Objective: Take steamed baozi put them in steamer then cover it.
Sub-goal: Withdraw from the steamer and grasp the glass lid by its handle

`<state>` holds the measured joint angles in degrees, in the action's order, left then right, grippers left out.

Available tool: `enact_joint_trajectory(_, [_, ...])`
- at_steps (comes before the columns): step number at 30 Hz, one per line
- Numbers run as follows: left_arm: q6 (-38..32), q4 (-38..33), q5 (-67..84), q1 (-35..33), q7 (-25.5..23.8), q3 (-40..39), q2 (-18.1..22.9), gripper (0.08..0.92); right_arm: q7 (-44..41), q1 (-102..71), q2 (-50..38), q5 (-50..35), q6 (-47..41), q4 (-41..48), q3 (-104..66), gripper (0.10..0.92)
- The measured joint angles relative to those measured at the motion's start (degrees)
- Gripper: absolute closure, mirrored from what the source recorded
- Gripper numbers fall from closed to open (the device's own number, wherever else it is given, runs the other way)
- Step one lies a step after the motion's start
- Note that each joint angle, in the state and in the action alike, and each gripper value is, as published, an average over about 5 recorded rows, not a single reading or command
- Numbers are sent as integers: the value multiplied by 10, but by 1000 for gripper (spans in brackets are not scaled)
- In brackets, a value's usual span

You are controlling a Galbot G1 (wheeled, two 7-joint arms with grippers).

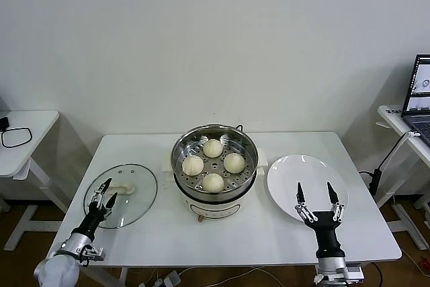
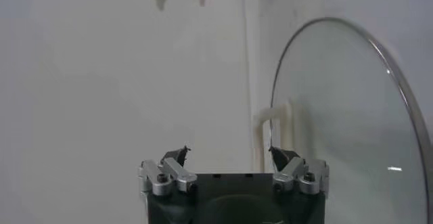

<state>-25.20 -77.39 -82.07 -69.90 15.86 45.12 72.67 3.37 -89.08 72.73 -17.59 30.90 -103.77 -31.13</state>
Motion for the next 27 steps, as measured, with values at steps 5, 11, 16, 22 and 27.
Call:
enact_joint_trajectory(5, [6, 10, -9, 14, 2, -5, 0, 177, 0, -2, 1, 5, 4, 4, -2, 203])
enact_joint_trajectory(11, [15, 24, -17, 30, 2, -14, 0, 177, -1, -4, 2, 10, 7, 7, -2, 203])
enact_joint_trajectory(16, [22, 38, -21, 46, 3, -22, 1, 177, -3, -5, 3, 13, 9, 11, -2, 203])
enact_joint_trajectory(22, [29, 57, -24, 66, 5, -33, 2, 177, -4, -6, 4, 18, 11, 17, -2, 203])
enact_joint_trajectory(27, [34, 74, -25, 80, 10, -41, 1, 203, -6, -5, 4, 21, 13, 22, -1, 203])
